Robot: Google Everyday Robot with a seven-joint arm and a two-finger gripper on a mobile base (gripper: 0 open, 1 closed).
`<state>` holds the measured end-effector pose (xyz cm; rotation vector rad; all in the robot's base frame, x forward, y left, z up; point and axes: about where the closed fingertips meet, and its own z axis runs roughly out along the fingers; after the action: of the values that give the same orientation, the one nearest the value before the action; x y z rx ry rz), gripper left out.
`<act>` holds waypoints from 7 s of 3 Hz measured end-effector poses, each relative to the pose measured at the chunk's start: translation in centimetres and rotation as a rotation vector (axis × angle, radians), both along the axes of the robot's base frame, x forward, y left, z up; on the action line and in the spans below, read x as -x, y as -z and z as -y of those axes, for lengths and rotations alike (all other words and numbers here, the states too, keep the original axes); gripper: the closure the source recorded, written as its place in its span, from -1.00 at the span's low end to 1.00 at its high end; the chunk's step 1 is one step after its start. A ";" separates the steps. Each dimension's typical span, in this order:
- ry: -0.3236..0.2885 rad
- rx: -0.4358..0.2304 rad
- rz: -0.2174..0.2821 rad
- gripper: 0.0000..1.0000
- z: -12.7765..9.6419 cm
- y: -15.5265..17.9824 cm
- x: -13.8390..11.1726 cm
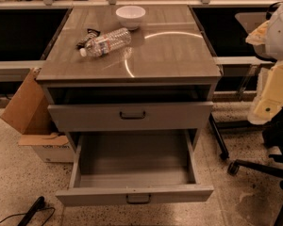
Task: Place water bottle into middle drawer
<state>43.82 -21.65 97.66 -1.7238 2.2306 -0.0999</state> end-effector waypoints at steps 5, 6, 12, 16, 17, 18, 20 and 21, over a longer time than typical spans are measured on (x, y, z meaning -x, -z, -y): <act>-0.280 -0.276 0.166 -1.00 -11.6 -1.5 -12.9; -0.280 -0.276 0.166 -1.00 -11.6 -1.5 -12.9; -0.371 -0.307 0.200 -1.00 -22.9 2.3 -27.6; -0.493 -0.310 0.107 -1.00 -29.6 7.9 -32.7; -0.496 -0.355 0.088 -1.00 -30.5 8.4 -32.9; -0.492 -0.381 0.062 -1.00 -32.0 9.5 -33.5; -0.413 -0.367 0.045 -1.00 -32.8 11.1 -35.1; -0.367 -0.369 0.021 -0.97 -32.7 12.4 -35.6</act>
Offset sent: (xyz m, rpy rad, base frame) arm 0.0075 0.0028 -0.0021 0.0553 -0.0147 0.0130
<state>79.42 11.10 85.28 -1.8651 1.7429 0.3519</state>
